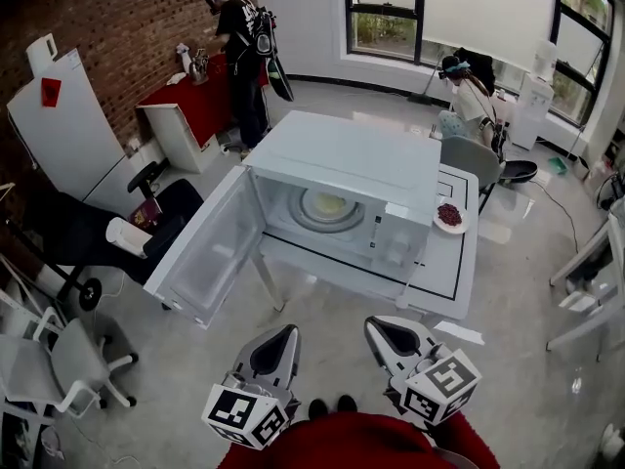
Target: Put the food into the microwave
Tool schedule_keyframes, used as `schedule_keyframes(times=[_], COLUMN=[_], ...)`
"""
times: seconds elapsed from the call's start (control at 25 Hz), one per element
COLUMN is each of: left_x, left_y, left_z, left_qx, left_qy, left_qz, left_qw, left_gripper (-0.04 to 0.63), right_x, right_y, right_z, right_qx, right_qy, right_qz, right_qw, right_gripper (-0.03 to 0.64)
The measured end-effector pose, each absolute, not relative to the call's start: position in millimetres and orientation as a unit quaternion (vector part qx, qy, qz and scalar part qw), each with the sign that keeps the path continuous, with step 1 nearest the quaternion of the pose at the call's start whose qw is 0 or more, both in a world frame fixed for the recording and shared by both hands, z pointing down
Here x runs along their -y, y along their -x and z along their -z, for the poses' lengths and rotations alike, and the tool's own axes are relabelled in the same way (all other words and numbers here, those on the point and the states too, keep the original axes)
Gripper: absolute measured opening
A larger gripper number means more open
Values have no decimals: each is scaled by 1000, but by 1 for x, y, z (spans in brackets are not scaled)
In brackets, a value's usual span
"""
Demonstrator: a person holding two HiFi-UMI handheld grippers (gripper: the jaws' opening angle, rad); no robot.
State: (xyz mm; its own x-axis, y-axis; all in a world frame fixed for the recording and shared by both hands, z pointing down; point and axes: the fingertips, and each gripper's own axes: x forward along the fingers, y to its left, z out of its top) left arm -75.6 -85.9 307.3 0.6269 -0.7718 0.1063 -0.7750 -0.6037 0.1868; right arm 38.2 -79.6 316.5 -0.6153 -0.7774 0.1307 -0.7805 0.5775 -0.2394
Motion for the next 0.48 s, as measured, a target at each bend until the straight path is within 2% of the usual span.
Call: schedule_keyframes(times=[0.48], left_x=[80], left_y=[76], left_z=[-301], left_qx=[428], left_qy=[-898], left_qz=[-13], left_qw=[100], left_gripper=[9], right_x=[75], right_y=[-41], right_z=[-316], right_qx=[877], right_qy=[-458], right_qz=[-144], right_qw=[-7], right_gripper=[14])
